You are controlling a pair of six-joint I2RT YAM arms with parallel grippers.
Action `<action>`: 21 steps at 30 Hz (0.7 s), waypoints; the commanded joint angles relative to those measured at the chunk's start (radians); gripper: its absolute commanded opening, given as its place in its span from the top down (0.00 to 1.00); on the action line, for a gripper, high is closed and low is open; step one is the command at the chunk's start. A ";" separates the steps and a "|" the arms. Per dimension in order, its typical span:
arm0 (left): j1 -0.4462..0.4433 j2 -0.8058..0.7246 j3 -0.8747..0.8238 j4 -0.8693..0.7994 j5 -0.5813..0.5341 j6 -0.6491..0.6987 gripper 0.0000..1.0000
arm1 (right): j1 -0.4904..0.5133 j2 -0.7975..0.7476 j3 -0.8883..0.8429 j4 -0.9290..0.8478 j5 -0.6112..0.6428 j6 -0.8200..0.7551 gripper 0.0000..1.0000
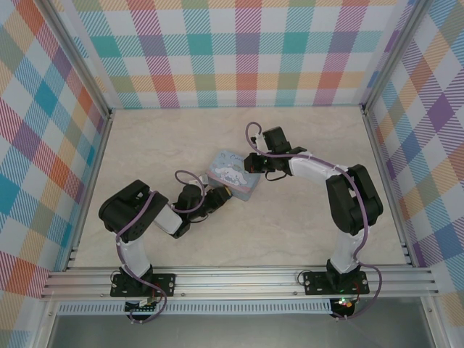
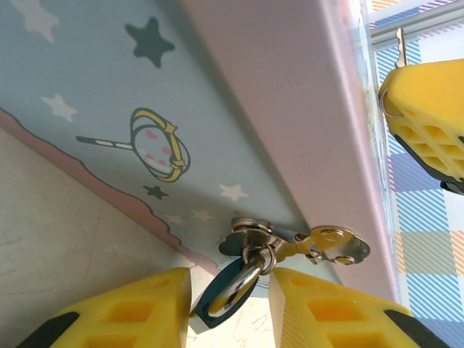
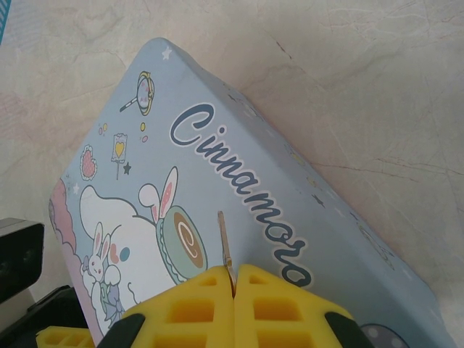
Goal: Unlock a padlock with a key
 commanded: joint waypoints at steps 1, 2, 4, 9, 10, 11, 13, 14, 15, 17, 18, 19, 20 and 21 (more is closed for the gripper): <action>-0.027 0.025 -0.005 -0.018 -0.044 -0.015 0.65 | -0.003 0.003 -0.017 0.010 -0.018 -0.003 0.95; -0.031 0.022 -0.008 -0.019 -0.053 -0.019 0.65 | -0.003 0.003 -0.018 0.012 -0.017 -0.002 0.95; -0.040 0.016 -0.011 -0.024 -0.069 -0.024 0.65 | -0.003 0.003 -0.021 0.016 -0.019 0.000 0.95; -0.067 0.007 -0.016 -0.029 -0.102 -0.036 0.65 | -0.003 0.003 -0.022 0.022 -0.023 0.001 0.95; -0.071 0.006 -0.015 -0.029 -0.105 -0.039 0.65 | -0.003 0.003 -0.023 0.022 -0.023 0.002 0.95; -0.075 0.007 -0.015 -0.029 -0.108 -0.043 0.66 | -0.003 0.001 -0.024 0.023 -0.023 0.001 0.95; -0.078 0.009 -0.016 -0.024 -0.110 -0.050 0.66 | -0.003 0.001 -0.025 0.024 -0.024 0.001 0.95; -0.081 0.010 -0.016 -0.020 -0.112 -0.055 0.67 | -0.004 0.001 -0.025 0.025 -0.024 0.001 0.95; -0.082 0.009 -0.019 -0.017 -0.113 -0.058 0.67 | -0.003 -0.001 -0.026 0.027 -0.024 0.001 0.94; -0.086 0.005 -0.025 -0.005 -0.118 -0.067 0.68 | -0.002 0.000 -0.028 0.028 -0.024 0.001 0.95; -0.088 0.001 -0.027 -0.006 -0.121 -0.070 0.68 | -0.003 0.001 -0.028 0.027 -0.024 0.001 0.95; -0.089 -0.005 -0.030 -0.005 -0.124 -0.074 0.69 | -0.002 0.000 -0.028 0.028 -0.026 0.001 0.95; -0.089 -0.010 -0.030 -0.005 -0.125 -0.076 0.69 | -0.002 0.000 -0.029 0.030 -0.025 0.002 0.95; -0.089 -0.017 -0.030 -0.009 -0.126 -0.076 0.69 | -0.003 0.000 -0.030 0.031 -0.026 0.002 0.95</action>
